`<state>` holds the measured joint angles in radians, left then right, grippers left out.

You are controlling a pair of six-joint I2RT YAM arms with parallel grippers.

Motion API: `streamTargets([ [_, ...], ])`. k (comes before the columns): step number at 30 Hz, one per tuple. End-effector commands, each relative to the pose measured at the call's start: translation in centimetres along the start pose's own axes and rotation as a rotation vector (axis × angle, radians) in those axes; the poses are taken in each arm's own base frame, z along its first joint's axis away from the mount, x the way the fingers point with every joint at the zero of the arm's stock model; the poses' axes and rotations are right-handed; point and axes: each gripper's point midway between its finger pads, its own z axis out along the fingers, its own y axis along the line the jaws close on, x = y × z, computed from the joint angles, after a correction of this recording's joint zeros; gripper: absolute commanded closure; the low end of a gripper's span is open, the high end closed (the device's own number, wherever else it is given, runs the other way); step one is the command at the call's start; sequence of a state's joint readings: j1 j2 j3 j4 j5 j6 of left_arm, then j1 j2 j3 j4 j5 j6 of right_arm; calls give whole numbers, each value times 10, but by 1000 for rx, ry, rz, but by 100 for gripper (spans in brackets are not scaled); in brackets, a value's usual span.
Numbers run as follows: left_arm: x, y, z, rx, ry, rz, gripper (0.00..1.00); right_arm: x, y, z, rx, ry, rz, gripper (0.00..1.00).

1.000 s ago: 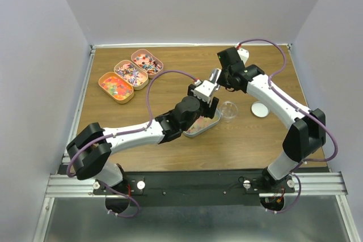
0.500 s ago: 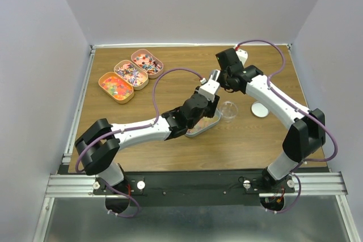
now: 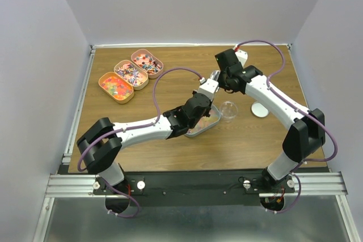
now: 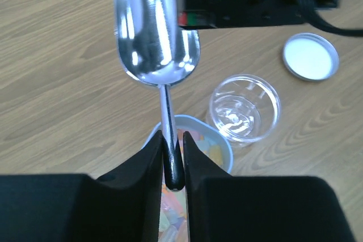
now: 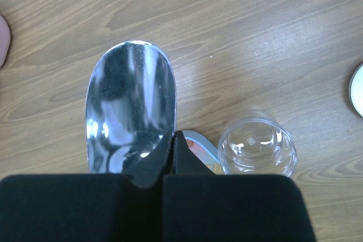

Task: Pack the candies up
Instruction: Pick up the spatula from the center of the board.

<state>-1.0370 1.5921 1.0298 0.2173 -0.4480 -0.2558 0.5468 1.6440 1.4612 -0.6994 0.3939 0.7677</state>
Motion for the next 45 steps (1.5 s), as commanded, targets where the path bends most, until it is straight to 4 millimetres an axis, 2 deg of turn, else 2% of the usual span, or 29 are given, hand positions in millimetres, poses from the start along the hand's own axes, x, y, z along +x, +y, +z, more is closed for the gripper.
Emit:
streamTargets([
  [1,-8,-4,4,-4,-11,-5,81,1,8,4,10,-12,19,99],
  [2,-8,-5,4,-1,-9,-3,87,2,8,5,10,-10,22,99],
  [6,-8,-6,4,5,-8,4,99,6,11,8,11,0,28,99],
  [11,-6,-4,1,7,-6,26,100,10,14,9,4,14,51,98],
  [14,-4,0,-3,1,-6,37,100,6,18,3,-24,15,32,76],
  [15,-9,1,-7,3,-20,41,100,3,18,0,-32,13,30,68],
  [17,-6,4,-10,12,-22,57,100,-4,17,-8,-55,4,26,61],
  [18,-13,3,-15,22,-39,56,100,-6,16,-10,-67,8,27,55],
  [20,-11,4,-19,47,-39,81,100,-15,12,-16,-107,24,35,54],
  [22,-18,9,-24,68,-57,101,100,-16,10,-22,-161,54,15,53],
  [23,-16,8,-26,100,-53,115,100,-25,5,-23,-172,44,24,53],
  [25,-23,14,-31,124,-66,138,100,-29,4,-37,-249,53,-21,52],
  [27,-26,17,-38,159,-67,183,100,-42,-7,-46,-297,36,-22,51],
  [28,-30,24,-40,161,-71,192,100,-33,-6,-49,-371,84,-52,50],
  [30,-36,28,-48,202,-80,227,100,-45,-24,-49,-414,72,-11,50],
  [31,-38,38,-48,191,-82,227,100,-37,-24,-57,-487,101,-15,50],
  [32,-36,38,-50,220,-79,233,100,-47,-33,-56,-507,79,11,50],
  [34,-38,44,-55,231,-82,251,100,-43,-27,-66,-618,105,5,52],
  [36,-34,48,-58,251,-71,274,100,-42,-25,-66,-673,111,3,53],
  [41,-21,33,-65,370,-42,300,100,-36,-5,-73,-854,176,25,54],
  [45,-14,32,-65,390,-17,309,100,-36,-1,-71,-887,186,24,54],
])
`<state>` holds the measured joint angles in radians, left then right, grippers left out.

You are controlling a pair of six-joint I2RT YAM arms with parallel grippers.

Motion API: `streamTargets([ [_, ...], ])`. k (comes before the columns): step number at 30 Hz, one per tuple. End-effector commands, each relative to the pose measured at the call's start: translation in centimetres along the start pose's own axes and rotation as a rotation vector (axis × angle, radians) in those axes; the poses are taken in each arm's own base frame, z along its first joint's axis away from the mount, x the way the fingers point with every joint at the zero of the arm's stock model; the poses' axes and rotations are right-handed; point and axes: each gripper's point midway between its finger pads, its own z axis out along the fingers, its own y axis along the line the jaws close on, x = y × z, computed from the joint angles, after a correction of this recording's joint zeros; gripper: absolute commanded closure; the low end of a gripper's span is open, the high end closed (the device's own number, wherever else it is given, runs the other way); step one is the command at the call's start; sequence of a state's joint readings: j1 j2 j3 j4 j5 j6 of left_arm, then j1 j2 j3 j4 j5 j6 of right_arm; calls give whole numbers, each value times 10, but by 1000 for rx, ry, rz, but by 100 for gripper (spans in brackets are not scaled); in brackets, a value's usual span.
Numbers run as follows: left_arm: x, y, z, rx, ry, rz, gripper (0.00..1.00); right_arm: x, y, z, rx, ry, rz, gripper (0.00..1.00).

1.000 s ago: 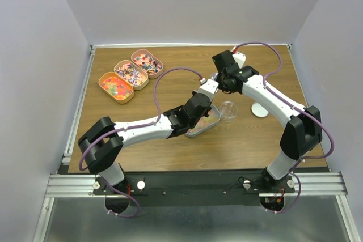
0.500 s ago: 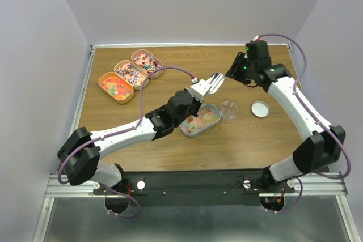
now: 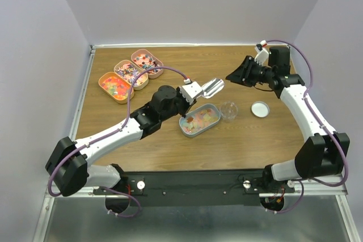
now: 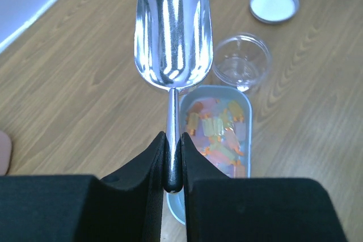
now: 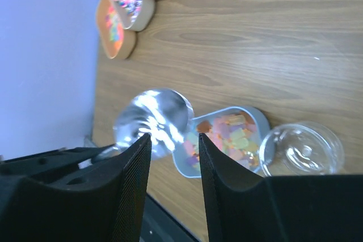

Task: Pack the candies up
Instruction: Pick up the spatula from the center of the board.

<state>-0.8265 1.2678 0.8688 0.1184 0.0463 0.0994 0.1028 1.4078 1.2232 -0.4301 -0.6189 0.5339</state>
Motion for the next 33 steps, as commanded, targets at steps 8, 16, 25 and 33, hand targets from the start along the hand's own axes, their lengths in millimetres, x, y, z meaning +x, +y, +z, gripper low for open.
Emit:
streamTargets([
  [8,-1,-18,-4,125,-5,34,100,19,7,13,-166,94,-9,54],
  [16,-3,-20,-9,131,-21,27,100,28,-18,20,-101,99,-5,54],
  [25,-8,-19,-13,142,-48,26,100,43,-24,23,-133,152,5,54],
  [33,-11,-23,-13,170,-73,22,100,47,-12,21,-219,184,11,72],
])
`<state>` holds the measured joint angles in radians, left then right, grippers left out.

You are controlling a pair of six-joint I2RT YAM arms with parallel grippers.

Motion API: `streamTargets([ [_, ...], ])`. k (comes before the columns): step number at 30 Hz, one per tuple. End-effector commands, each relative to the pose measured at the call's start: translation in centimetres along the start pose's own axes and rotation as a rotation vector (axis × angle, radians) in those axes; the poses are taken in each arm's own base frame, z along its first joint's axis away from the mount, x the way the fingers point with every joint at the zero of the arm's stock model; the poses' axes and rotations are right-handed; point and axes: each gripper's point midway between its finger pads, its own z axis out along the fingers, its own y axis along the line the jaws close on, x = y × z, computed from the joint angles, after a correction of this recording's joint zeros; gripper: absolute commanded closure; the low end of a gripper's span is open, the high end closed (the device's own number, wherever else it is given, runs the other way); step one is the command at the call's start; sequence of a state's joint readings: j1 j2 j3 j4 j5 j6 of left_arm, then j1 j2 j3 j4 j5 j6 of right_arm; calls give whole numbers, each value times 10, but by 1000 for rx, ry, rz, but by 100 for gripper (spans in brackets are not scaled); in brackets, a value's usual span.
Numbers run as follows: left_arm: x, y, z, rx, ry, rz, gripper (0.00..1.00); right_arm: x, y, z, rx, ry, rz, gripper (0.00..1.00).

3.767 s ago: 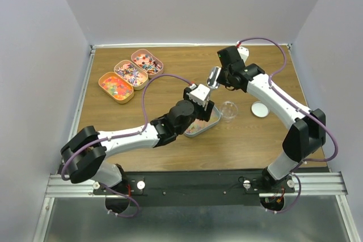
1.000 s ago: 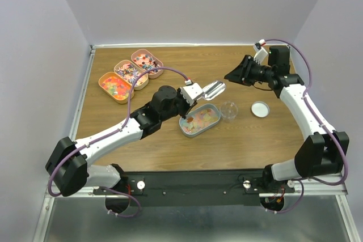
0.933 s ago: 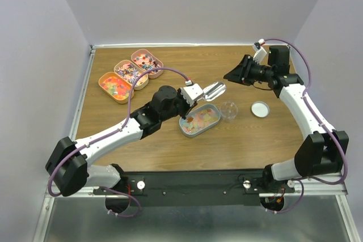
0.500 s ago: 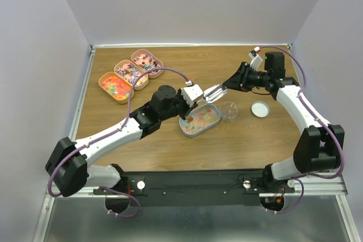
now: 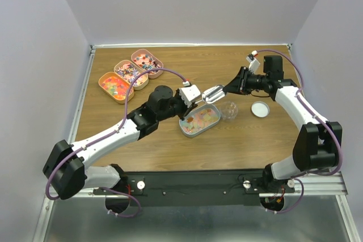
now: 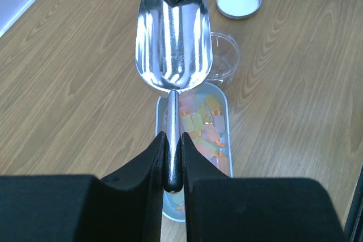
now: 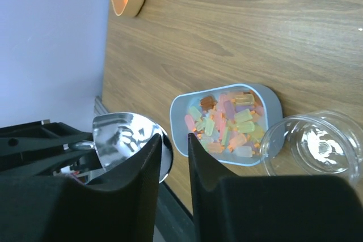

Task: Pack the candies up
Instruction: Pick up the spatula from the center of the board.

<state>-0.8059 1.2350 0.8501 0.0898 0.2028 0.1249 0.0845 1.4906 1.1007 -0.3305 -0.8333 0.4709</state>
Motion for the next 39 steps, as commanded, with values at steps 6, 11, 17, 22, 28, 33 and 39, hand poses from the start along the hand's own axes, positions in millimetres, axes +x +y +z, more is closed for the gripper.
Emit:
streamTargets([
  [6,-18,-9,-3,58,-94,21,100,7,20,1,-165,61,-3,76],
  [11,-23,-8,-4,62,-117,25,100,12,21,2,-196,93,18,77],
  [17,-22,-7,-4,65,-117,23,100,15,20,4,-207,109,32,99],
  [22,-24,-6,-8,59,-130,37,83,14,19,3,-204,104,36,99],
  [28,-30,-10,-11,78,-171,33,47,15,19,2,-217,108,56,99],
  [33,-34,-12,-11,101,-225,41,30,13,22,-2,-240,108,93,99],
  [39,-42,-13,-24,136,-318,81,31,12,21,-5,-266,119,130,99],
])
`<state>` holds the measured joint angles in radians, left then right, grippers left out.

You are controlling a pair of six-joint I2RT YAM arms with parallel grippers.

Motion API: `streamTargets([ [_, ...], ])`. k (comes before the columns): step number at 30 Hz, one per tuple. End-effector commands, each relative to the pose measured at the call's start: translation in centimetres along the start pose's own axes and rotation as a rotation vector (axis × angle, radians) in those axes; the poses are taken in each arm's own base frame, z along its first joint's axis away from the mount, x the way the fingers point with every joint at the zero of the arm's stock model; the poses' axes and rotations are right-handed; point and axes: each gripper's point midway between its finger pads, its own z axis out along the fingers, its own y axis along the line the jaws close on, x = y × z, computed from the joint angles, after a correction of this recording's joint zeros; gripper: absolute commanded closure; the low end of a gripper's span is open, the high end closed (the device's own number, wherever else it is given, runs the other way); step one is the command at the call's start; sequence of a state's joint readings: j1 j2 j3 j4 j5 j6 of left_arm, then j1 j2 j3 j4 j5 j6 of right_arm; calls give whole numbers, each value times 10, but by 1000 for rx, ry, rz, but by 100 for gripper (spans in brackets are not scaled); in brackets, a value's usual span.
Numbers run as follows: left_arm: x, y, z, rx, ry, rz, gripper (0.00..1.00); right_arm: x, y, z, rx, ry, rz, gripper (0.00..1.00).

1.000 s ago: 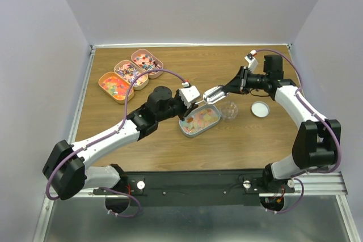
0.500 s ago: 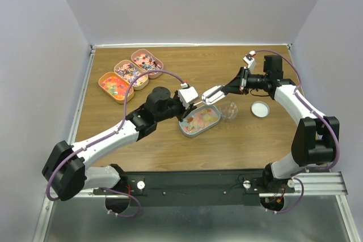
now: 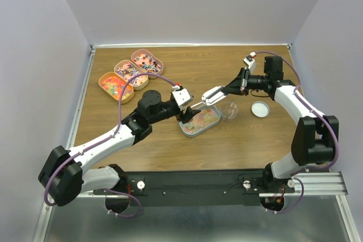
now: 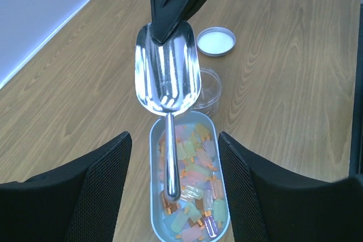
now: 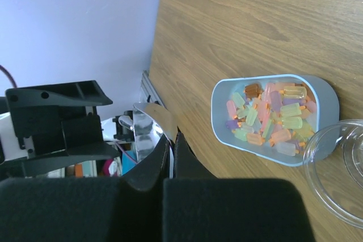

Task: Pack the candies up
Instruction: Pick up the spatula from the center of the board.

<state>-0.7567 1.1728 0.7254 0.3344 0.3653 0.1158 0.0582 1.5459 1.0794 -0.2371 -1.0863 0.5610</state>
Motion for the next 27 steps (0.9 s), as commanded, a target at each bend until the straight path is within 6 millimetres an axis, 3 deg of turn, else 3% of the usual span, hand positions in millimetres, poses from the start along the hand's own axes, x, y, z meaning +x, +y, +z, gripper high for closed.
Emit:
streamTargets([
  [1,-24,-5,-10,52,-127,55,32,3,0,-3,-55,23,46,99],
  [10,-21,-12,-4,116,-133,53,52,1,7,-5,-72,19,35,99],
  [16,-13,-9,2,106,-111,34,52,1,8,-6,-74,15,33,99],
  [21,-8,2,3,44,-97,20,46,1,8,-6,-74,12,29,99],
  [27,-7,3,5,44,-94,16,48,1,9,-5,-76,12,29,99],
])
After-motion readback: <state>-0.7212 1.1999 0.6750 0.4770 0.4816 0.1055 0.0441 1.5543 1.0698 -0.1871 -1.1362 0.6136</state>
